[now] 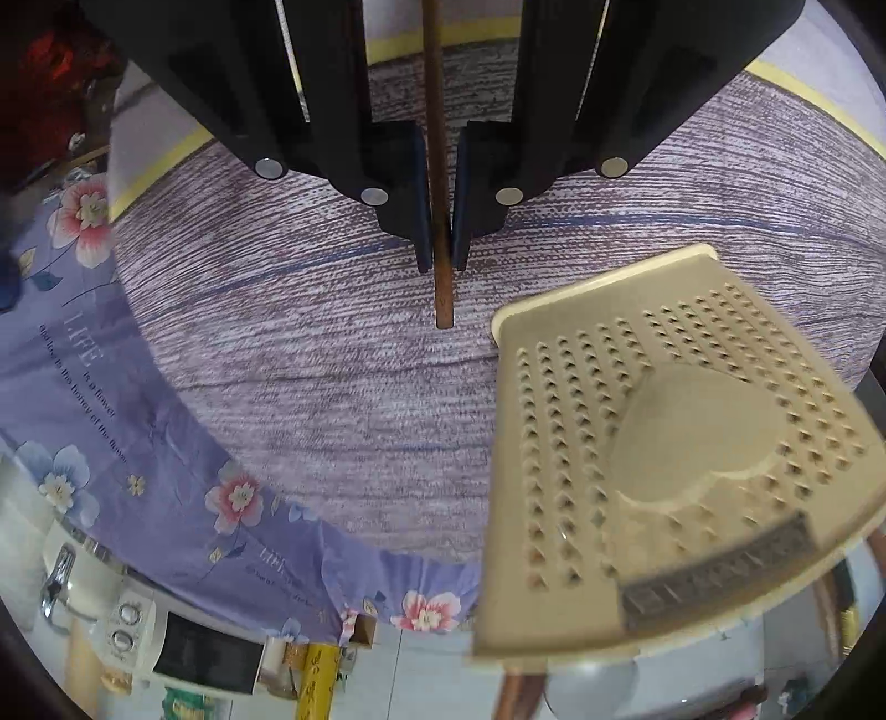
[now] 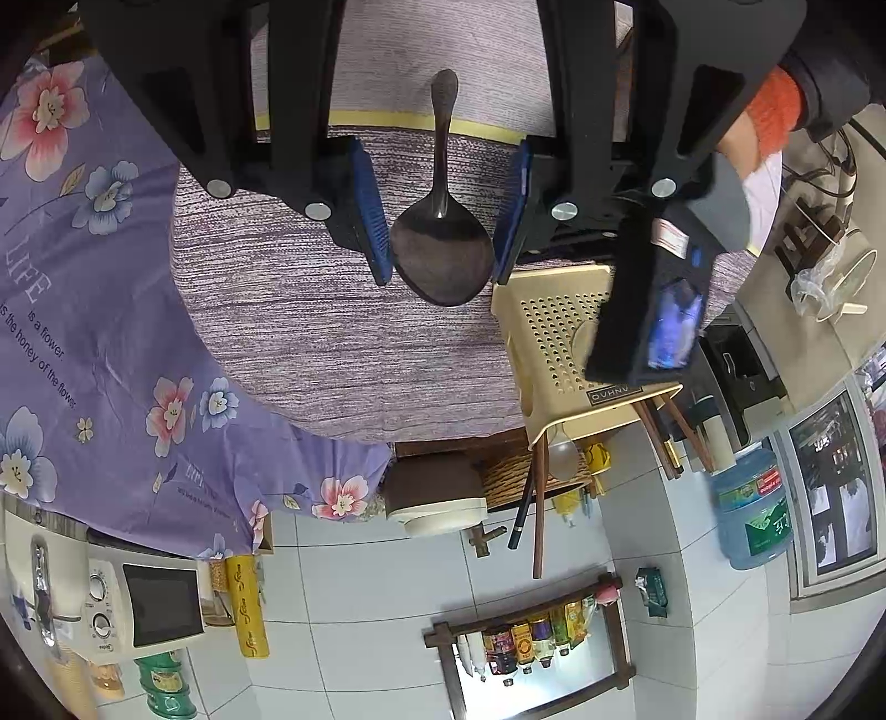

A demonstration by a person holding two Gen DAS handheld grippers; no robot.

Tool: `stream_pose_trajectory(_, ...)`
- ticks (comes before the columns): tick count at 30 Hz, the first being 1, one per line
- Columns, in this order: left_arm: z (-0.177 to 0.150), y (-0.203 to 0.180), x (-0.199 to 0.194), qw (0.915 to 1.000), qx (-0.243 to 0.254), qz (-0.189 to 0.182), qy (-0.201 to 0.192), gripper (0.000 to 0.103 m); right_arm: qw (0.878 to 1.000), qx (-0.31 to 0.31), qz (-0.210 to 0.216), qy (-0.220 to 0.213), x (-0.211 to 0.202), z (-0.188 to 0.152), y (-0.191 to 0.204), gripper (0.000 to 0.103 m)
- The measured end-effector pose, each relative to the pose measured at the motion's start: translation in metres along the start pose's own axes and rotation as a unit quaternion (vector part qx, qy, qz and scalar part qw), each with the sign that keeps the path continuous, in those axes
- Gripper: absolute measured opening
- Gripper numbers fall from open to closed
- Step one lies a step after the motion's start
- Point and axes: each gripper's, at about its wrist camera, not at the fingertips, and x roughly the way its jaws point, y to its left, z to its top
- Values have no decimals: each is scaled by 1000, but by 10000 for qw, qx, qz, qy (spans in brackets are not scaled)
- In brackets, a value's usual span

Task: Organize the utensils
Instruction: 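Carry the metal spoon with the right tool while the left tool carries the chopstick above the holder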

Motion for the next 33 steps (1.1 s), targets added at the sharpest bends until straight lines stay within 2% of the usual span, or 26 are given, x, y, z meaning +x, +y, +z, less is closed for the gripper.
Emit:
stream_pose_trajectory(7,-1,29,-90,9953,-320,-335,-847,8,9998,9,192,11,-1,4,5,38)
stream_pose_trajectory(13,-18,44,-157,9882,-410,-350,-1430,8,9992,-47,404,-13,1,8,19,38)
stream_pose_trajectory(20,-26,54,-180,9822,-604,-277,-1756,8,9983,-132,562,74,9,9,38,38)
stream_pose_trajectory(33,-21,65,-191,9759,-694,-364,-2036,8,9979,-182,620,85,15,14,44,38)
